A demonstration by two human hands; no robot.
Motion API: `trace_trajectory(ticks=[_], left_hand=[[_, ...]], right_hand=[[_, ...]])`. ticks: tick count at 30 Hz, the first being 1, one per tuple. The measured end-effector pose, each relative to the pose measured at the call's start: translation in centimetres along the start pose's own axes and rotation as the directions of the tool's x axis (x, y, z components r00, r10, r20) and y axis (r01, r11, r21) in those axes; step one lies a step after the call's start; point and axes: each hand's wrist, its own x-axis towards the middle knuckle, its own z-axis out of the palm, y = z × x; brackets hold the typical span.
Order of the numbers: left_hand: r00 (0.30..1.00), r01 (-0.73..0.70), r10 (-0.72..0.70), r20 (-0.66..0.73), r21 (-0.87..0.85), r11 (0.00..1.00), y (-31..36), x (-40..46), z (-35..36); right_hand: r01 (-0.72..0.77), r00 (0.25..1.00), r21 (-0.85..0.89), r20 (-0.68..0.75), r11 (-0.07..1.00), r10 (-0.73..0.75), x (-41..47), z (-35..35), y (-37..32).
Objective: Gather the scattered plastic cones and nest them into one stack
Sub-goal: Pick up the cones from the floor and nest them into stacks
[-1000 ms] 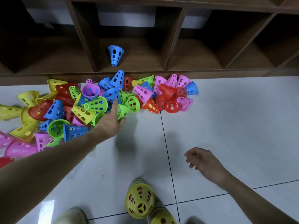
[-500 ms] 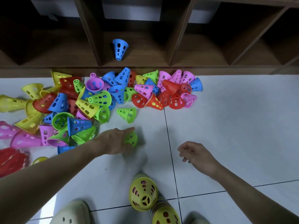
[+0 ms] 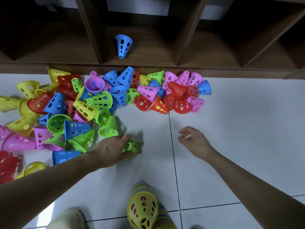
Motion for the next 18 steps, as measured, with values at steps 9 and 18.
trace_trajectory(ticks=[9,18], left_hand=[[0.891,-0.297,0.269,-0.365,-0.020,0.955,-3.8,-1.8,-1.3],[0.953,0.270,-0.230,-0.198,0.208,0.940,-3.6,0.4,-3.1]], right_hand=[[0.206,0.978,-0.019,-0.020,0.978,-0.207,9.3,4.0,-4.5],[0.228,0.955,-0.071,-0.180,0.971,-0.237,12.4,7.2,-5.3]])
